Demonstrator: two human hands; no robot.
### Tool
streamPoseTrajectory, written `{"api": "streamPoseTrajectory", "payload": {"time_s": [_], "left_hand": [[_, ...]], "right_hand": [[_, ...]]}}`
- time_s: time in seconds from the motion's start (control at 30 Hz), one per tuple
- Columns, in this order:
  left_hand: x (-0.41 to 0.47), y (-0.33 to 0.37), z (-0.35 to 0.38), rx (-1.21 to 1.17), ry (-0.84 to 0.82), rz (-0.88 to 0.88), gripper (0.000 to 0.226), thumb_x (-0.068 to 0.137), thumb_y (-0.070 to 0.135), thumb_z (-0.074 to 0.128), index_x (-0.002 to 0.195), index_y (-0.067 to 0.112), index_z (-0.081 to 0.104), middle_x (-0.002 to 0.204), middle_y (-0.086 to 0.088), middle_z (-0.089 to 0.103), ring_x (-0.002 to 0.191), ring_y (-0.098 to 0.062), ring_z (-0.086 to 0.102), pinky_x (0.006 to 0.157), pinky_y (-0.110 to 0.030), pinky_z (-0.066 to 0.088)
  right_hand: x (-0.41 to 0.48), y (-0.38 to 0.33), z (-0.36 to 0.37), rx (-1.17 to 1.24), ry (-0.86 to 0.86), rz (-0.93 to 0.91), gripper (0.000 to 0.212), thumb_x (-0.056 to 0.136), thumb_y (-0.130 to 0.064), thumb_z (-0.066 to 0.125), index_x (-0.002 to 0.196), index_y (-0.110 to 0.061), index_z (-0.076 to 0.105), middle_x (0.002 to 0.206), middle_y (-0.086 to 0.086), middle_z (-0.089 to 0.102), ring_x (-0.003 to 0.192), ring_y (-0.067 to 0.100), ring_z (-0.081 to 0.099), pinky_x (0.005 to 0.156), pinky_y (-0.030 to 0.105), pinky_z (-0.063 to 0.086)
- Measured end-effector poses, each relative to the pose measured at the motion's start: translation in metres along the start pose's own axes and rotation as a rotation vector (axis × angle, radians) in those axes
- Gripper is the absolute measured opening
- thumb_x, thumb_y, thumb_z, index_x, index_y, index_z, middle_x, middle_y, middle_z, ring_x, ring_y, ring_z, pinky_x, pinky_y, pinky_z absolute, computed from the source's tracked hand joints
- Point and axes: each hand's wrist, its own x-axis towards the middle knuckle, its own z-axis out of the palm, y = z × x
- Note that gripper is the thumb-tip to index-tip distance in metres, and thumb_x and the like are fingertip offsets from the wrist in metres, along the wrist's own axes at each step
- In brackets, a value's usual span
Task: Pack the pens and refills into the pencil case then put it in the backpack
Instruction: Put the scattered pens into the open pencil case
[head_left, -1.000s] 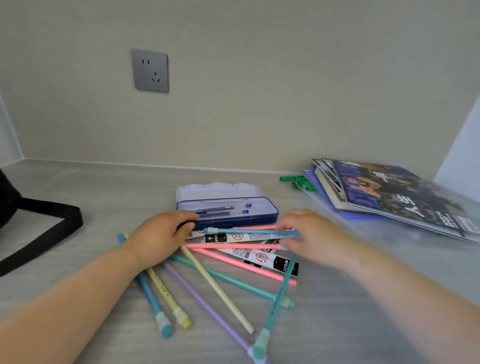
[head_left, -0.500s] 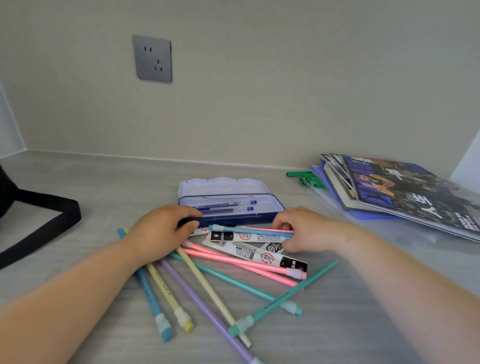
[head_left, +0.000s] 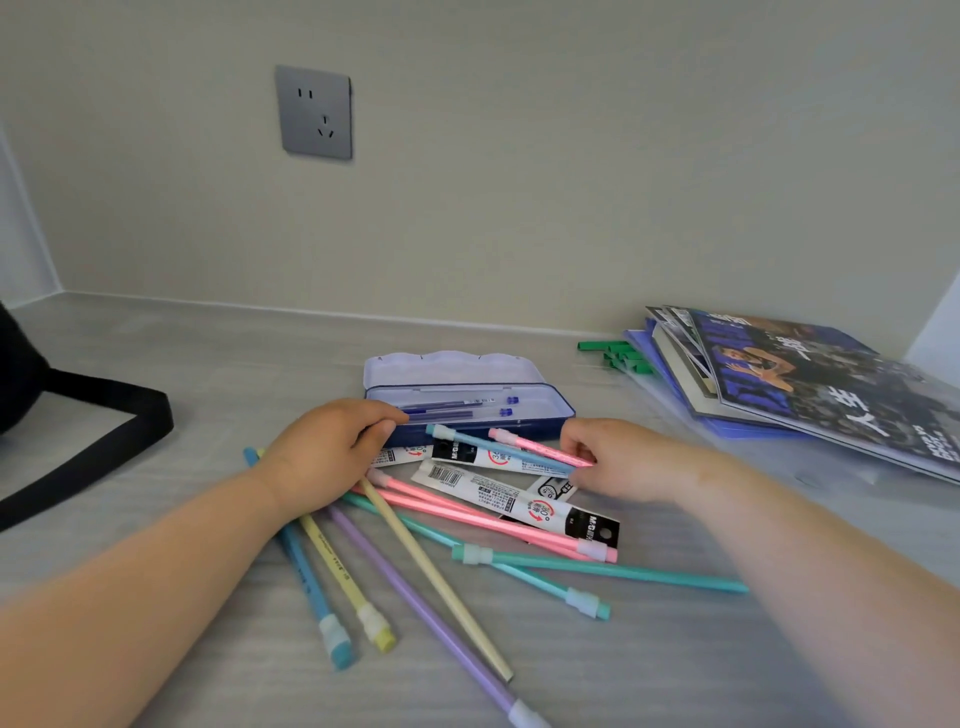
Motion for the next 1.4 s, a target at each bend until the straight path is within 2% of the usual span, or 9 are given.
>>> {"api": "streamPoseTrajectory", "payload": {"time_s": [0.1,0.23,0.47,0.63,0.83,1.0,1.1,1.17,1.4], "left_hand": [[-0.001,0.001,-0.001,-0.031,-0.035,-0.009,0.027,0.092,0.016,0.040,0.110,0.015,0.061,0.106,-0.006,0.062,0.070,-0.016,0.062,0.061,-0.018,0.046],[0.000,0.001,-0.002,-0.023,-0.046,-0.018,0.027,0.092,0.017,0.039,0.109,0.015,0.061,0.110,-0.010,0.063,0.073,-0.018,0.059,0.071,-0.028,0.044],[-0.003,0.004,-0.004,-0.056,-0.071,-0.034,0.026,0.092,0.018,0.038,0.103,0.016,0.062,0.101,-0.012,0.064,0.075,-0.027,0.068,0.074,-0.038,0.050],[-0.003,0.005,-0.004,0.015,0.002,0.006,0.022,0.089,0.015,0.047,0.103,0.011,0.064,0.103,-0.012,0.066,0.087,-0.022,0.054,0.075,-0.026,0.037],[-0.005,0.004,-0.009,0.067,0.010,-0.022,0.020,0.086,0.014,0.053,0.101,0.008,0.064,0.105,-0.015,0.064,0.098,-0.028,0.055,0.088,-0.035,0.042],[-0.003,0.001,-0.008,0.044,-0.024,-0.039,0.017,0.086,0.014,0.053,0.095,0.005,0.064,0.106,-0.016,0.063,0.096,-0.029,0.056,0.086,-0.033,0.041],[-0.001,-0.002,-0.008,0.000,-0.015,-0.055,0.014,0.084,0.013,0.058,0.090,0.004,0.066,0.102,-0.011,0.063,0.098,-0.030,0.057,0.075,-0.025,0.035],[0.001,-0.004,-0.009,-0.034,-0.001,-0.053,0.009,0.080,0.010,0.062,0.085,0.005,0.068,0.101,-0.008,0.060,0.095,-0.026,0.057,0.067,-0.017,0.031],[0.007,-0.013,-0.006,-0.069,0.054,-0.059,0.004,0.076,0.007,0.067,0.077,0.011,0.066,0.114,-0.012,0.061,0.088,-0.018,0.054,0.080,-0.019,0.034]], "right_hand": [[0.000,-0.003,0.000,-0.039,-0.036,0.028,0.020,0.085,-0.010,0.045,0.071,-0.021,0.037,0.086,0.001,0.045,0.077,0.020,0.041,0.050,0.025,0.026],[0.000,-0.005,0.000,-0.038,0.000,0.043,0.012,0.086,-0.004,0.037,0.093,-0.013,0.038,0.069,0.000,0.040,0.066,0.022,0.041,0.048,0.022,0.025],[-0.047,-0.006,-0.008,0.130,0.150,-0.042,0.027,0.079,-0.018,0.053,0.058,-0.028,0.039,0.060,-0.009,0.046,0.062,0.017,0.047,0.050,0.018,0.032],[-0.086,-0.006,0.007,0.195,0.011,-0.036,0.013,0.066,-0.036,0.068,0.070,-0.033,0.056,0.076,-0.009,0.063,0.070,0.004,0.055,0.060,0.016,0.042],[-0.086,-0.009,0.009,0.014,0.031,-0.059,0.011,0.073,-0.024,0.057,0.075,-0.030,0.048,0.071,-0.009,0.050,0.074,0.015,0.047,0.056,0.025,0.035],[-0.083,-0.004,0.007,-0.094,0.060,-0.097,0.018,0.074,-0.020,0.053,0.091,-0.027,0.053,0.082,-0.005,0.060,0.074,0.015,0.045,0.057,0.029,0.033],[-0.080,0.003,-0.007,0.005,0.098,-0.088,0.005,0.078,-0.023,0.056,0.077,-0.027,0.058,0.059,-0.009,0.049,0.063,0.009,0.045,0.051,0.015,0.032],[-0.071,0.005,-0.018,0.039,0.133,-0.079,0.019,0.082,-0.029,0.057,0.064,-0.034,0.051,0.055,-0.010,0.047,0.057,0.004,0.044,0.051,0.015,0.032],[0.004,-0.014,-0.032,-0.073,0.331,-0.125,0.026,0.087,-0.029,0.049,0.063,-0.037,0.051,0.064,-0.008,0.054,0.072,0.019,0.048,0.050,0.025,0.029]]}}
